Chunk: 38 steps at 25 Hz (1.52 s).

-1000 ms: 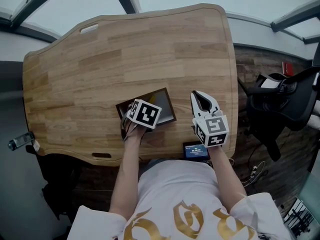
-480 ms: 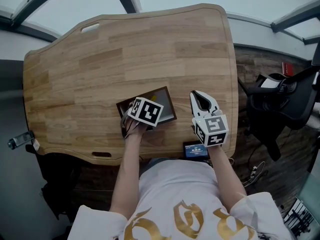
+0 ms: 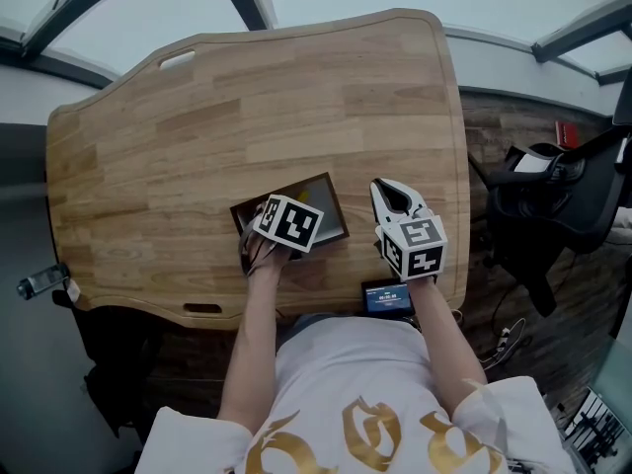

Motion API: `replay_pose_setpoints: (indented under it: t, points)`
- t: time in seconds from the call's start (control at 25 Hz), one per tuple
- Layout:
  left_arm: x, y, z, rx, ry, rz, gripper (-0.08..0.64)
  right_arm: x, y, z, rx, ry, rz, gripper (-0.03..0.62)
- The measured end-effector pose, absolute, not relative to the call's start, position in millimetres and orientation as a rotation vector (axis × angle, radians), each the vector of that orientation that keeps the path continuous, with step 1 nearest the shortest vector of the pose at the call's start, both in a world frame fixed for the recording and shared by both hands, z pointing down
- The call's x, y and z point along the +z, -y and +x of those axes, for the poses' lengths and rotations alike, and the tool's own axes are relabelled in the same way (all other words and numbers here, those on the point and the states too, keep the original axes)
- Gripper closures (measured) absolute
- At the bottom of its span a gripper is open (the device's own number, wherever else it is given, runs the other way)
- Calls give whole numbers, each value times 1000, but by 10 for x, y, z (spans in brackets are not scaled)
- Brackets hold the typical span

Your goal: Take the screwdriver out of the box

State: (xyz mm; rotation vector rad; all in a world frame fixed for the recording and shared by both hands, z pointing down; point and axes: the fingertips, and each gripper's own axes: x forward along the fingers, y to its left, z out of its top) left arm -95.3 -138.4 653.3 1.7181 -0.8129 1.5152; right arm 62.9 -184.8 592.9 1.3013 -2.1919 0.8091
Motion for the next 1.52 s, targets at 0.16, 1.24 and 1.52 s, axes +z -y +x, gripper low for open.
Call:
replay_pose_setpoints:
  t: [0.16, 1.24, 1.52]
  points:
    - [6534, 1379, -952, 1518, 812, 1718, 480, 5950, 1849, 608, 835, 2187, 1292, 558]
    - [6383, 1403, -850, 1495, 831, 1914, 480, 6006, 1773, 745, 952, 2071, 1343, 557]
    - [6323, 1425, -823, 1422, 864, 1981, 480, 5929, 1772, 738, 911, 2083, 1359, 557]
